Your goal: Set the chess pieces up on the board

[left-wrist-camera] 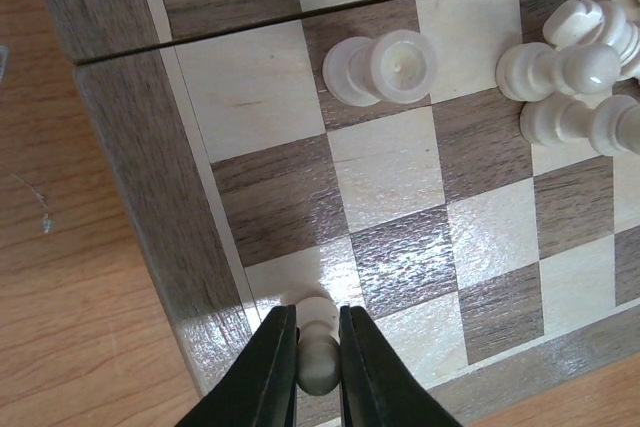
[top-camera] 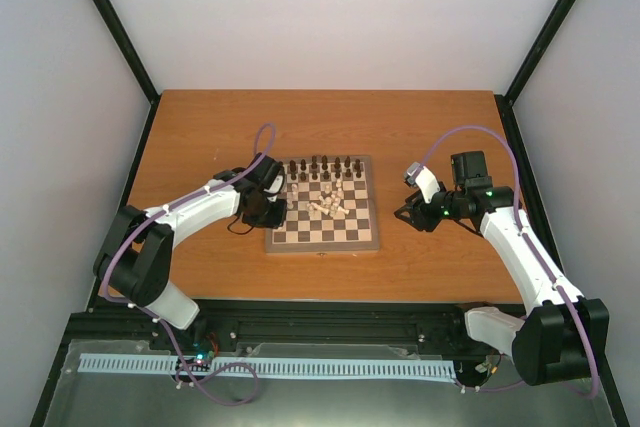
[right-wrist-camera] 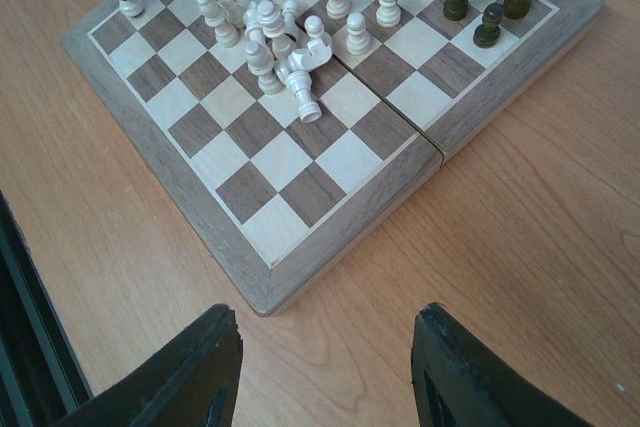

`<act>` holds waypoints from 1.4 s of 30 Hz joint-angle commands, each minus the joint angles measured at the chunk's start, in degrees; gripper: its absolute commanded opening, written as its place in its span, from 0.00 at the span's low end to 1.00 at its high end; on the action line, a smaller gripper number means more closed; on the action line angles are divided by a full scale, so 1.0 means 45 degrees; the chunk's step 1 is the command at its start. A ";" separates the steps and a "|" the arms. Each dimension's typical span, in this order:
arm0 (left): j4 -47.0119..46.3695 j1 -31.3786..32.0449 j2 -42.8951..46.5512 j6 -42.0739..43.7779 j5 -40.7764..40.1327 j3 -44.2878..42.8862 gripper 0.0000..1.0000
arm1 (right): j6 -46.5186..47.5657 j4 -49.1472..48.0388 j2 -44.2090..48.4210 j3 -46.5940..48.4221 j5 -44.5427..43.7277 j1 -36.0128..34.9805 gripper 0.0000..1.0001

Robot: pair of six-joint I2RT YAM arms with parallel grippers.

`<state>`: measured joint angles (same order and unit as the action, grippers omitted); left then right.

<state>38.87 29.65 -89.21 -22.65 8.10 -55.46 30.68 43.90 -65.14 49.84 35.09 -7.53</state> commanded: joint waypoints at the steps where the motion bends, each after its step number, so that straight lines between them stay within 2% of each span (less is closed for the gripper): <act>1: -0.0343 0.0130 0.0047 -0.0045 -0.0151 -0.0170 0.10 | 0.0193 -0.0127 0.0012 -0.0080 -0.0072 -0.0045 0.48; 10: -0.0469 0.0130 0.0051 -0.0222 -0.0406 -0.0074 0.11 | 0.0209 -0.0107 0.0061 -0.0105 -0.0072 -0.0045 0.48; 21: -0.0463 0.0130 -0.0130 -0.0278 -0.0095 -0.0068 0.17 | 0.0253 -0.0107 0.0140 -0.0120 -0.0093 -0.0036 0.49; 31: -0.0270 0.0130 0.0590 -0.0281 -0.0629 -0.0786 0.29 | 0.0253 -0.0089 0.0056 -0.0101 -0.0059 -0.0045 0.49; 37: -0.0838 0.0182 -0.0043 -0.0154 -0.1029 -0.1188 0.31 | 0.0299 -0.0068 0.0023 -0.0100 -0.0018 -0.0045 0.50; 39: -0.1000 0.0241 -0.0333 -0.0226 -0.1010 -0.1360 0.36 | 0.0292 -0.0068 0.0023 -0.0100 -0.0029 -0.0045 0.50; 42: -0.1084 0.0286 -0.0610 -0.0291 -0.1086 -0.1753 0.37 | 0.0311 -0.0049 0.0021 -0.0101 -0.0023 -0.0045 0.50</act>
<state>35.88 29.95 -90.02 -23.79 4.43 -59.75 31.07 43.92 -65.14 49.71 34.72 -7.53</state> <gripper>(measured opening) 0.369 0.497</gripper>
